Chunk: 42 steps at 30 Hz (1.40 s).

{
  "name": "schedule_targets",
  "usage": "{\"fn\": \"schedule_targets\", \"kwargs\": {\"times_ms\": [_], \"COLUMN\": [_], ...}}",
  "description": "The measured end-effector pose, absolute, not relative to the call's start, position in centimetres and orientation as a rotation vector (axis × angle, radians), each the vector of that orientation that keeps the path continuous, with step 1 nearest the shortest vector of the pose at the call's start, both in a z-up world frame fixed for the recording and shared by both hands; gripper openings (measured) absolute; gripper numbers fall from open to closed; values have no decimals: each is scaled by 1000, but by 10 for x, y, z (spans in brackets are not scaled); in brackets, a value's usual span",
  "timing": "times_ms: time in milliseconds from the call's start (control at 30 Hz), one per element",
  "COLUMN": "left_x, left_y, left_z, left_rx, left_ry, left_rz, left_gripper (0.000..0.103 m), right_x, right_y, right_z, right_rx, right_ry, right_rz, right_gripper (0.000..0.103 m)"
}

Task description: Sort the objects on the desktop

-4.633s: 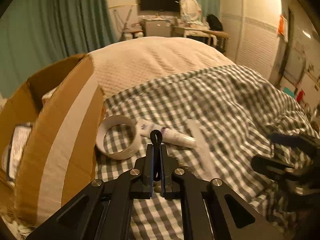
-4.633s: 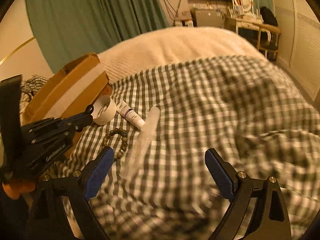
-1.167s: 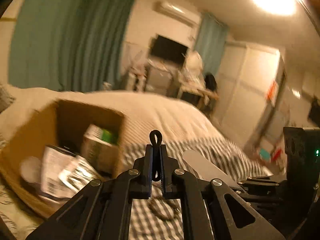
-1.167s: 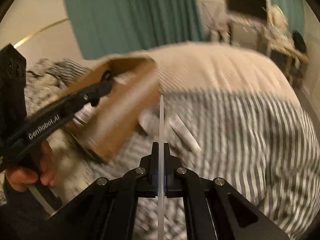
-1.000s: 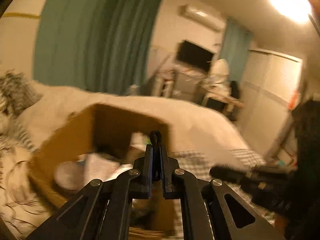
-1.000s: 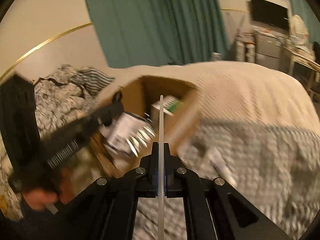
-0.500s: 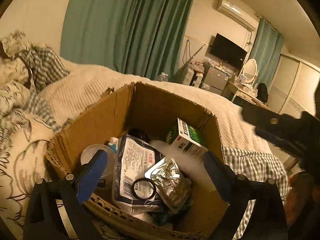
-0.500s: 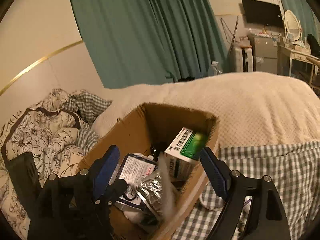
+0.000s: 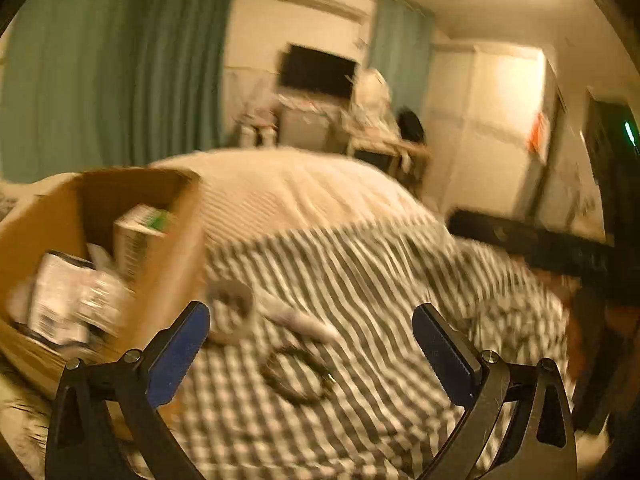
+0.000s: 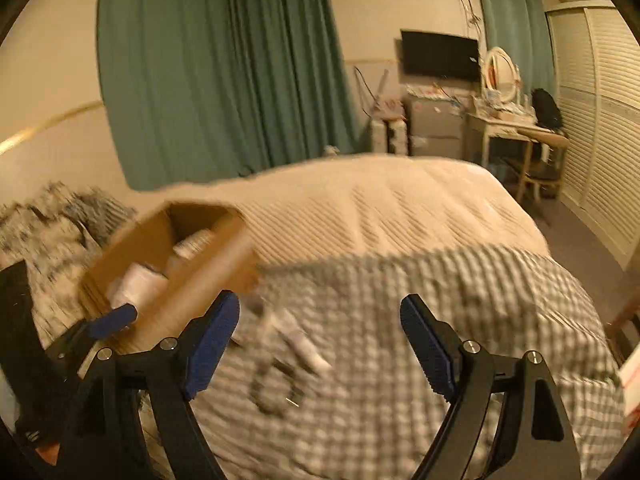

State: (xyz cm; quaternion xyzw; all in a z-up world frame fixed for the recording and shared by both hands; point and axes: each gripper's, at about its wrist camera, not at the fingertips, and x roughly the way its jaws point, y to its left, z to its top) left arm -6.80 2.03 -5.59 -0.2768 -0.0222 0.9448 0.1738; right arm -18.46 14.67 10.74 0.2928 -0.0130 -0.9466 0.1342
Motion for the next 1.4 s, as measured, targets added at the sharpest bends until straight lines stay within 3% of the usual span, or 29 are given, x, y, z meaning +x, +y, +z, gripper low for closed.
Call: {"fn": "schedule_targets", "kwargs": {"times_ms": [267, 367, 567, 700, 767, 833, 867, 900, 933, 967, 1033, 1400], "left_x": [-109, -128, -143, -140, -137, -134, -131, -129, -127, -126, -124, -122], "left_y": [53, 44, 51, 44, 42, 49, 51, 53, 53, 51, 46, 31], "left_z": [-140, -161, -184, -184, -183, -174, -172, -171, -169, -168, -164, -142], "left_rx": [-1302, -1430, -1457, -1433, -1409, -1374, -1352, -1338, -1324, -1314, -1289, -1208], "left_ry": [32, -15, 47, -13, -16, 26, 55, 71, 74, 68, 32, -16], "left_rz": [2640, 2665, 2698, 2685, 2679, 2669, 2660, 2648, 2645, 2649, 2651, 2695], "left_gripper": [103, 103, 103, 101, 88, 59, 52, 38, 30, 29, 11, 11], "right_x": [-207, -215, -214, -213, -212, -212, -212, -211, -211, -212, -212, -222], "right_y": [180, 178, 176, 168, 166, 164, 164, 163, 162, 162, 160, 149], "right_z": [35, 19, 23, 16, 13, 12, 10, 8, 7, 5, 3, -7], "right_rx": [965, 1007, 949, 999, 1011, 1020, 1027, 1036, 1046, 1054, 1065, 1105], "right_ry": [-48, -61, -73, -43, -31, -23, -19, -13, -4, 5, 16, 33], "right_rz": [-2706, -2656, -2640, -2642, -2658, -2669, -2673, -2677, -2680, -2682, -2672, -2629], "right_gripper": [81, 73, 73, 73, 73, 73, 73, 73, 73, 73, 72, 72]}}
